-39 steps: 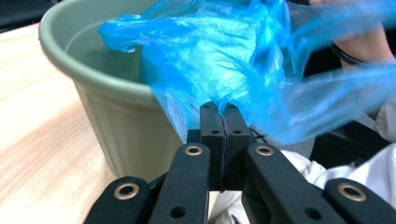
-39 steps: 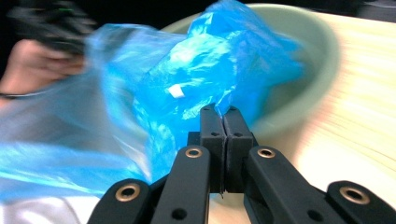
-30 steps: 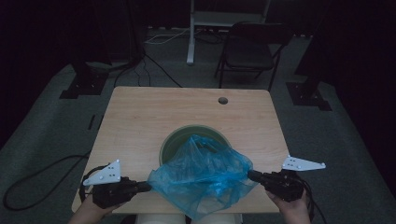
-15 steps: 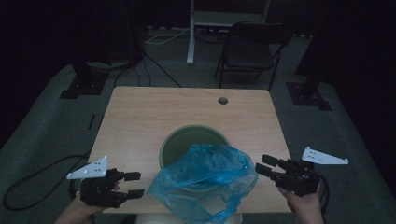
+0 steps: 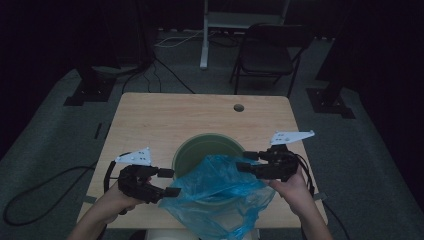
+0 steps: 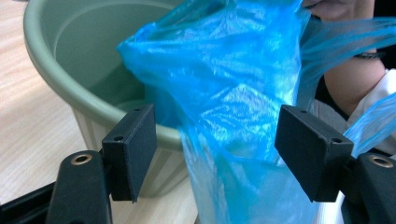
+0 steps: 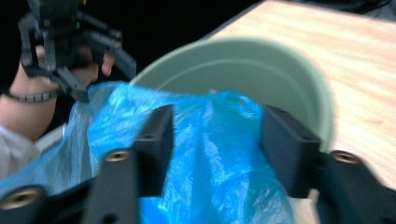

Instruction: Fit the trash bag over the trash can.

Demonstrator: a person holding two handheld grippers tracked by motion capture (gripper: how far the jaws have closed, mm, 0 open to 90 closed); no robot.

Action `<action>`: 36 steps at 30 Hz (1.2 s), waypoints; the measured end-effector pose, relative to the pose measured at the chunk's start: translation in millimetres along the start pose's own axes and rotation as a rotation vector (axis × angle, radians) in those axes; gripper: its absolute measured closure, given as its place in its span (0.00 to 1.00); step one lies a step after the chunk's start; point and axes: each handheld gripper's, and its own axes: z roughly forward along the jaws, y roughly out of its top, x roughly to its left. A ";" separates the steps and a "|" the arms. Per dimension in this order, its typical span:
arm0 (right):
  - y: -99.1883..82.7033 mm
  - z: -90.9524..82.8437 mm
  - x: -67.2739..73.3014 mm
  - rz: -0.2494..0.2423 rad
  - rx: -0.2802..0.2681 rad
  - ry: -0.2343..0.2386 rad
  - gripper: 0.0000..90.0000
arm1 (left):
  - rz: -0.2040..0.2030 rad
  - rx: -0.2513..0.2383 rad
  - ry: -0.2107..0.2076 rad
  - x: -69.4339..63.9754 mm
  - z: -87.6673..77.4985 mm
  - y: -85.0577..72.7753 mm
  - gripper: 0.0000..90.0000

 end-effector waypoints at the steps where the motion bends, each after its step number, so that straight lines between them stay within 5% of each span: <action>1: 0.0 0.0 0.0 0.000 0.000 0.000 0.57 | 0.000 0.000 0.000 0.0 0.0 0.0 0.34; 2: -0.3 5.2 1.7 -0.021 0.018 0.006 0.77 | 0.001 0.006 0.016 -0.2 0.1 -1.1 0.39; 6: 0.2 5.9 6.0 -0.051 0.014 -0.020 0.96 | 0.061 0.033 0.033 -3.1 -1.7 -10.4 0.54; 10: 3.2 0.6 8.8 -0.065 -0.025 -0.049 0.99 | 0.095 0.024 0.041 -5.3 -3.4 -15.0 0.89; 13: 8.3 -4.2 6.9 -0.067 -0.059 -0.066 0.99 | 0.096 -0.025 0.079 -5.4 -11.1 -9.1 1.00; 21: 27.0 -38.4 0.3 -0.084 -0.235 -0.191 0.99 | 0.086 -0.227 0.199 2.4 -50.9 11.4 1.00; 23: 28.4 -38.2 -5.8 -0.065 -0.242 -0.166 0.99 | 0.085 -0.228 0.216 6.0 -49.6 13.2 1.00; 27: 28.7 -22.0 -12.7 -0.065 -0.205 -0.203 0.99 | 0.034 -0.243 0.237 20.9 -40.5 15.2 1.00; 30: 33.8 -14.3 -19.4 -0.089 -0.212 -0.298 0.99 | 0.003 -0.257 0.258 35.5 -34.4 20.1 1.00; 36: 44.9 1.2 -51.4 -0.017 -0.236 -0.319 0.99 | -0.016 -0.281 0.326 54.4 -20.8 27.6 1.00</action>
